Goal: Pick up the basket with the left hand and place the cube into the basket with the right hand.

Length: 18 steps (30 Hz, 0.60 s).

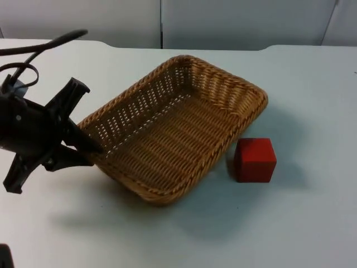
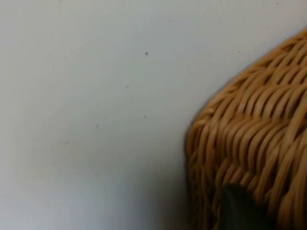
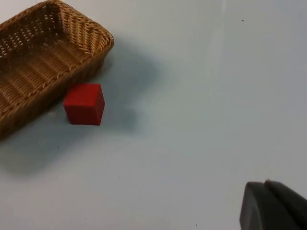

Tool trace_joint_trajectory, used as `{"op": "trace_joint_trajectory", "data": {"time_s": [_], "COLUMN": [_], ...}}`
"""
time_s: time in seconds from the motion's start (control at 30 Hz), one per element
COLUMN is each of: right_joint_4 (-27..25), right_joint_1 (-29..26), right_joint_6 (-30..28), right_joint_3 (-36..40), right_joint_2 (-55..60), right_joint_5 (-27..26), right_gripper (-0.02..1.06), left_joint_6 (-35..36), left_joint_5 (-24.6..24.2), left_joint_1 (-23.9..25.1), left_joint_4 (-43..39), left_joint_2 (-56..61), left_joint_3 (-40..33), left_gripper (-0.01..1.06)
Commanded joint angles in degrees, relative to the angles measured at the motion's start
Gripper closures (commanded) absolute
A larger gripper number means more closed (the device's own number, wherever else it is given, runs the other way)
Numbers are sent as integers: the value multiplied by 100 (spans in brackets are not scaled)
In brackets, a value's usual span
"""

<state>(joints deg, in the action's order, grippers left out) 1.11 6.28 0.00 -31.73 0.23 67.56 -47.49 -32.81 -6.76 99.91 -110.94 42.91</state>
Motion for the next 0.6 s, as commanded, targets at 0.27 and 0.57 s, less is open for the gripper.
{"op": "trace_joint_trajectory", "data": {"time_s": [0.27,0.57], "right_joint_4": [6,6], "right_joint_1": [20,20], "right_joint_6": [0,0], "right_joint_3": [31,31], "right_joint_2": [-23,-23], "right_joint_5": [-56,-56], "right_gripper": [105,105], "left_joint_6": [271,506], "left_joint_5": [-273,270], "left_joint_1": [-22,-22], "left_joint_4": [4,4], "left_joint_2": [155,532], "left_joint_3": [323,323], "left_gripper": [105,105]}}
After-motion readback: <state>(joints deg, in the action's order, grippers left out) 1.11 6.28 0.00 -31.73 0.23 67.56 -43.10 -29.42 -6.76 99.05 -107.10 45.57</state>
